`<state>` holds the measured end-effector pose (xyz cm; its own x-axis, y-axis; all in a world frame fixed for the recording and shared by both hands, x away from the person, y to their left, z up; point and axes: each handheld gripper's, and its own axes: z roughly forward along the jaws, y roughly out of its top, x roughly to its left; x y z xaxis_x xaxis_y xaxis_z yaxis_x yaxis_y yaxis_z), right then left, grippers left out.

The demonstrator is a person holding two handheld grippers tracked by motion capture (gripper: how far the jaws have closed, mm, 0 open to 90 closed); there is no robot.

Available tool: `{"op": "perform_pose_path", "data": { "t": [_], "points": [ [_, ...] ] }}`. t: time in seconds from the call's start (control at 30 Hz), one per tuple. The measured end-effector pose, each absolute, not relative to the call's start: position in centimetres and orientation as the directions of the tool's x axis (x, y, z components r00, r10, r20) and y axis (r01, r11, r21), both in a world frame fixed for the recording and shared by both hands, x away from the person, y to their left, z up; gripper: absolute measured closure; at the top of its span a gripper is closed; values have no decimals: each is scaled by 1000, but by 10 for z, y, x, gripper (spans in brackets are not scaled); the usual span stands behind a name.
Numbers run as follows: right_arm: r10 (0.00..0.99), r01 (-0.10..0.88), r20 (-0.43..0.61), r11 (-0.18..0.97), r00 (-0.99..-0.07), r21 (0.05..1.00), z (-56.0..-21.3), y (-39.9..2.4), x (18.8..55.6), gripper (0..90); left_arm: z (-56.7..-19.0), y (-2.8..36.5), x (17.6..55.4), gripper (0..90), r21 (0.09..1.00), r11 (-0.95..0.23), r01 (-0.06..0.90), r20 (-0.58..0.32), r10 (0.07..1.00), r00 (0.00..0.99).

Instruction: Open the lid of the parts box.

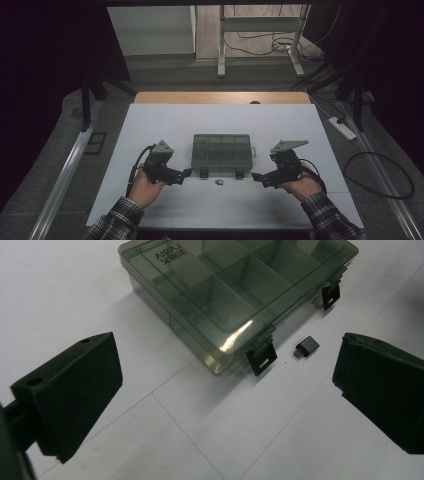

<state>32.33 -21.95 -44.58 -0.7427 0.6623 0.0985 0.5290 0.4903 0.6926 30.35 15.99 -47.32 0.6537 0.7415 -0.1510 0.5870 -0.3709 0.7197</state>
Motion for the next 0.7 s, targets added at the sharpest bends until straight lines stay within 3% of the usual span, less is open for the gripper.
{"op": "perform_pose_path", "data": {
  "t": [0.7],
  "points": [
    [677, 565, 87, 529, -731, 633, -448, -200, 342, 0, -478, 144, 325, 0, 713, -406, 571, -140, 716, 684]
  ]
}}
